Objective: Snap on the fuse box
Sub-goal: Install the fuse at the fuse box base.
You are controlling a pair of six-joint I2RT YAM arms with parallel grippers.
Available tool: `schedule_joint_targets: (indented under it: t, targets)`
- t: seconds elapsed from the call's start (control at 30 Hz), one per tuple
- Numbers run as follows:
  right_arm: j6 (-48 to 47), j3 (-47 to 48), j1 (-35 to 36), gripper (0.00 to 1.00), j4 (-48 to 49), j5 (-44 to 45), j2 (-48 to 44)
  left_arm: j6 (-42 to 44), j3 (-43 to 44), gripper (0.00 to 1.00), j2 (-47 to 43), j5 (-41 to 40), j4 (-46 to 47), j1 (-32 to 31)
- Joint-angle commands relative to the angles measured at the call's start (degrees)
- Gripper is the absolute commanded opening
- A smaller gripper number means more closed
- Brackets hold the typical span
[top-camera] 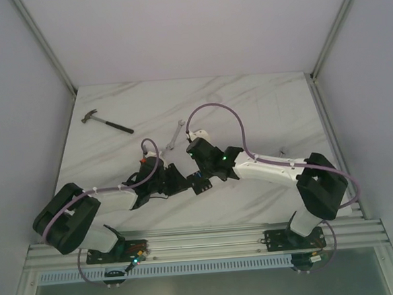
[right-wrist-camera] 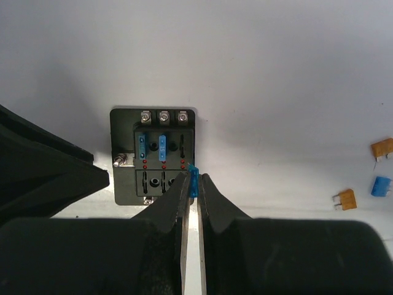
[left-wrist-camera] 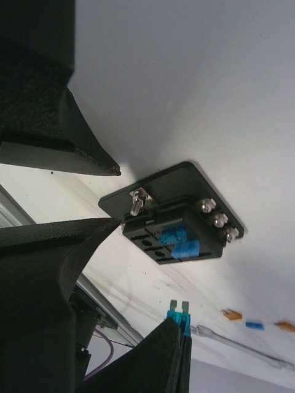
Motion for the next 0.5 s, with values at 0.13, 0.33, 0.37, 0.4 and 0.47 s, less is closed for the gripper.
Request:
schedule_joint_targets:
  t: [0.13,0.33,0.37,0.4,0.47]
  targets:
    - [1.9,-0.8,0.5,0.00,2.3,2.4,2.1,-1.4,0.0,0.39,2.6,0.0,2.7,0.0]
    - [2.1,0.0,0.5,0.00,3.0,1.8,3.5,-2.1,0.0,0.37,3.1,0.0,4.1,0.2]
    - [2.1,0.1,0.5,0.00,2.9,1.8,3.7,-2.1,0.0,0.37,2.9,-0.1,4.2,0.2]
    - [2.1,0.2,0.5,0.00,2.9,2.0,3.8,-2.1,0.0,0.37,2.8,-0.2,4.2,0.2]
    - [2.3,0.2,0.5,0.00,3.0,2.0,4.2,-2.0,0.0,0.37,2.6,-0.5,4.3,0.2]
